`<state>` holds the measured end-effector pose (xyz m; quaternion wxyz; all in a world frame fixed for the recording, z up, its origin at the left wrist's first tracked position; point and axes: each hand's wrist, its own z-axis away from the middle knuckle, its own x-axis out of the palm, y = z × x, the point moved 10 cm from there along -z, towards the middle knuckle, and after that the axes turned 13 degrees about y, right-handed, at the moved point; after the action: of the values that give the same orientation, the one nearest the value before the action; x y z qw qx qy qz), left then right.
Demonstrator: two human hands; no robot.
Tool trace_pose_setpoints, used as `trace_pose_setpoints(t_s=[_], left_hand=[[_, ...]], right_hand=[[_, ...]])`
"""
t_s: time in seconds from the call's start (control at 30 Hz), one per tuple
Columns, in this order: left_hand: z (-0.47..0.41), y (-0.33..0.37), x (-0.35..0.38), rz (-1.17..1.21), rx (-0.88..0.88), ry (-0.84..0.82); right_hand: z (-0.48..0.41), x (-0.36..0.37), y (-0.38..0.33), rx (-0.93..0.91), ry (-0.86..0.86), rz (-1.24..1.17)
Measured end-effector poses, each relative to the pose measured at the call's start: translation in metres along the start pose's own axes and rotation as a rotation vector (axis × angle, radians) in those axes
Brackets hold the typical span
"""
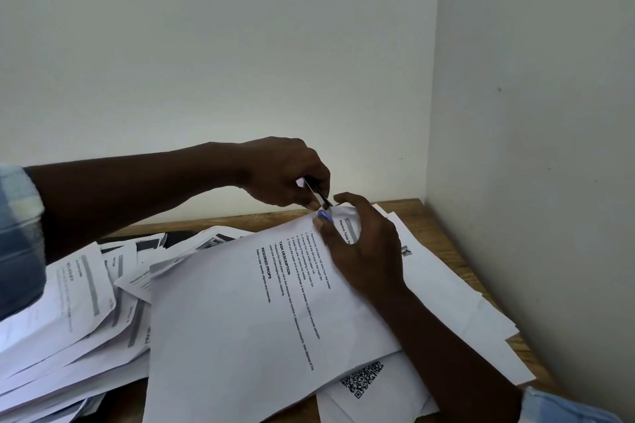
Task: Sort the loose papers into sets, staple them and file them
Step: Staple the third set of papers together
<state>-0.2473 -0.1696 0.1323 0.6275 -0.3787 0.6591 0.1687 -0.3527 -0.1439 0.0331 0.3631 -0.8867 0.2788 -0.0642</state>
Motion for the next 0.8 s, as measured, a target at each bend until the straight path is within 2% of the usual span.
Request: trace_pose_setpoints(t_s=[0.17, 0.27, 0.33, 0.47, 0.8], left_hand=[[0.006, 0.002, 0.009, -0.012, 0.035, 0.085], [0.007, -0.01, 0.022, 0.048, 0.005, 0.042], [0.008, -0.027, 0.031, 0.153, -0.047, 0.005], [0.011, -0.076, 0.043, 0.249, -0.203, 0.077], [0.014, -0.131, 0.153, 0.093, -0.477, 0.018]], right_hand=[[0.001, 0.009, 0.005, 0.032, -0.051, -0.035], [0.004, 0.013, 0.012, 0.076, -0.104, 0.021], [0.004, 0.015, 0.019, 0.129, -0.132, 0.027], [0.005, 0.016, 0.031, 0.188, -0.123, 0.034], [0.004, 0.018, 0.026, 0.118, -0.123, 0.092]])
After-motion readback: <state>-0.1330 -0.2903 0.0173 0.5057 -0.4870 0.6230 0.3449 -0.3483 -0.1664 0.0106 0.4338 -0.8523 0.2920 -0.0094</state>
